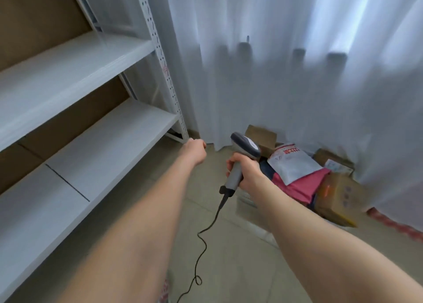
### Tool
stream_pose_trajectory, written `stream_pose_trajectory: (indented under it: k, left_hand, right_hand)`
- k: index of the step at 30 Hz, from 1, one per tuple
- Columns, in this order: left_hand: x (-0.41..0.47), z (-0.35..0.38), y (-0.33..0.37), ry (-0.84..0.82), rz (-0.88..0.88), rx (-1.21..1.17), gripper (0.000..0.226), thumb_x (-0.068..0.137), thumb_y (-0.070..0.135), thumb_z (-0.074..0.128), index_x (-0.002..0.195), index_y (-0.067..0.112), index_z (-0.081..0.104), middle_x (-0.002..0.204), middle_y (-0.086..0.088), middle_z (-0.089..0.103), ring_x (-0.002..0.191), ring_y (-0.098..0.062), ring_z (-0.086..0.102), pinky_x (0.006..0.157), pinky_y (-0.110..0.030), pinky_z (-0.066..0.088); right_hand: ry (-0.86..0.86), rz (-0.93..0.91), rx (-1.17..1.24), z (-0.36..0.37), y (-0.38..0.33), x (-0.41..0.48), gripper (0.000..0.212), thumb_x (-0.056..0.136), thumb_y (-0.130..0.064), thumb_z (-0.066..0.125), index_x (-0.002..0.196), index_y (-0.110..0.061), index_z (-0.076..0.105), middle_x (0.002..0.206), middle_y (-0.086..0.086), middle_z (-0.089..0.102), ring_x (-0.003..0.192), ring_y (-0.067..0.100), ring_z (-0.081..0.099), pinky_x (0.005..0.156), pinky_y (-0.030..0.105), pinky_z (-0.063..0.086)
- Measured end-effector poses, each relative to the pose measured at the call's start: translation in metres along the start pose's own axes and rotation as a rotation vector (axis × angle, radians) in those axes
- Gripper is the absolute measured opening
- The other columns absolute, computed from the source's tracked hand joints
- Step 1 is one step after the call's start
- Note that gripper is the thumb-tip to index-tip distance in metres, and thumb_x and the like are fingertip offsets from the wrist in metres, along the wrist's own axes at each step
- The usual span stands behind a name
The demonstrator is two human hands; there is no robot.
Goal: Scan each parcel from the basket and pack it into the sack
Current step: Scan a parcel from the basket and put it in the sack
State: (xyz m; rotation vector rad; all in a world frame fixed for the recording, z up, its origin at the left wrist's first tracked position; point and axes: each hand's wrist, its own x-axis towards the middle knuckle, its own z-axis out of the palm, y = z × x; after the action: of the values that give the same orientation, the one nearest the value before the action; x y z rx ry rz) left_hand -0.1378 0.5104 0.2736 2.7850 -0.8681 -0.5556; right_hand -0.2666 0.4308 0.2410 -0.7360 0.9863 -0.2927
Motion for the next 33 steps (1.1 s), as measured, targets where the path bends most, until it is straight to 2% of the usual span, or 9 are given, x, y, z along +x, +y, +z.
stream_pose_trajectory:
  k: [8,14,18,22,24,27,30,33]
  left_hand:
    - [0.126,0.025,0.087,-0.072,0.049,-0.024,0.045,0.094,0.007,0.036,0.132,0.02,0.054,0.14,-0.011,0.042,0.126,-0.031,0.047,0.104,-0.04,0.04]
    - [0.264,0.068,0.133,-0.136,0.07,-0.02,0.043,0.093,0.006,0.039,0.132,0.017,0.054,0.138,-0.014,0.043,0.126,-0.033,0.046,0.107,-0.04,0.038]
    - [0.34,0.117,0.153,-0.226,0.041,0.016,0.042,0.093,0.006,0.041,0.134,0.01,0.051,0.136,-0.016,0.045,0.124,-0.034,0.047,0.101,-0.037,0.039]
    - [0.404,0.168,0.168,-0.275,0.001,-0.013,0.042,0.093,0.007,0.042,0.134,0.006,0.05,0.137,-0.018,0.048,0.126,-0.034,0.047,0.104,-0.037,0.039]
    - [0.431,0.196,0.174,-0.304,-0.028,-0.052,0.041,0.095,0.009,0.045,0.135,0.003,0.048,0.138,-0.019,0.048,0.127,-0.033,0.047,0.103,-0.034,0.038]
    - [0.468,0.236,0.18,-0.31,-0.094,-0.142,0.045,0.094,0.014,0.05,0.137,0.001,0.044,0.139,-0.02,0.048,0.127,-0.033,0.047,0.099,-0.03,0.039]
    - [0.501,0.274,0.18,-0.278,-0.162,-0.244,0.054,0.094,0.018,0.05,0.142,0.0,0.035,0.142,-0.02,0.044,0.129,-0.033,0.044,0.098,-0.03,0.039]
    - [0.525,0.307,0.175,-0.284,-0.229,-0.343,0.062,0.094,0.023,0.052,0.145,-0.001,0.025,0.144,-0.018,0.042,0.129,-0.032,0.044,0.095,-0.028,0.039]
  right_hand:
    - [0.089,0.021,0.066,-0.044,-0.083,0.118,0.01,0.081,0.001,0.057,0.088,-0.005,0.06,0.071,0.008,0.064,0.059,0.016,0.058,0.063,0.032,0.05]
    - [0.188,0.054,0.108,-0.073,-0.131,0.25,0.008,0.08,0.003,0.058,0.082,-0.004,0.06,0.065,0.009,0.064,0.057,0.016,0.058,0.064,0.032,0.05]
    - [0.285,0.129,0.115,-0.106,-0.141,0.333,0.007,0.08,0.002,0.059,0.08,-0.005,0.057,0.07,0.009,0.061,0.06,0.016,0.057,0.064,0.033,0.051]
    - [0.354,0.18,0.123,-0.139,-0.144,0.406,0.013,0.082,-0.002,0.062,0.091,-0.006,0.055,0.081,0.011,0.054,0.075,0.023,0.055,0.062,0.037,0.053]
    - [0.366,0.208,0.132,-0.153,-0.139,0.441,0.026,0.082,-0.005,0.064,0.105,-0.008,0.052,0.096,0.014,0.053,0.088,0.028,0.056,0.068,0.04,0.055]
    - [0.379,0.223,0.085,-0.172,-0.127,0.492,0.04,0.081,-0.008,0.067,0.118,-0.007,0.051,0.109,0.016,0.055,0.1,0.035,0.059,0.086,0.049,0.056]
    - [0.397,0.218,0.011,-0.191,-0.114,0.539,0.046,0.078,-0.009,0.069,0.121,-0.003,0.053,0.108,0.015,0.058,0.103,0.032,0.059,0.096,0.049,0.051]
    - [0.389,0.216,-0.019,-0.206,-0.104,0.578,0.042,0.078,-0.008,0.069,0.116,-0.003,0.053,0.099,0.012,0.056,0.093,0.027,0.055,0.092,0.045,0.051]
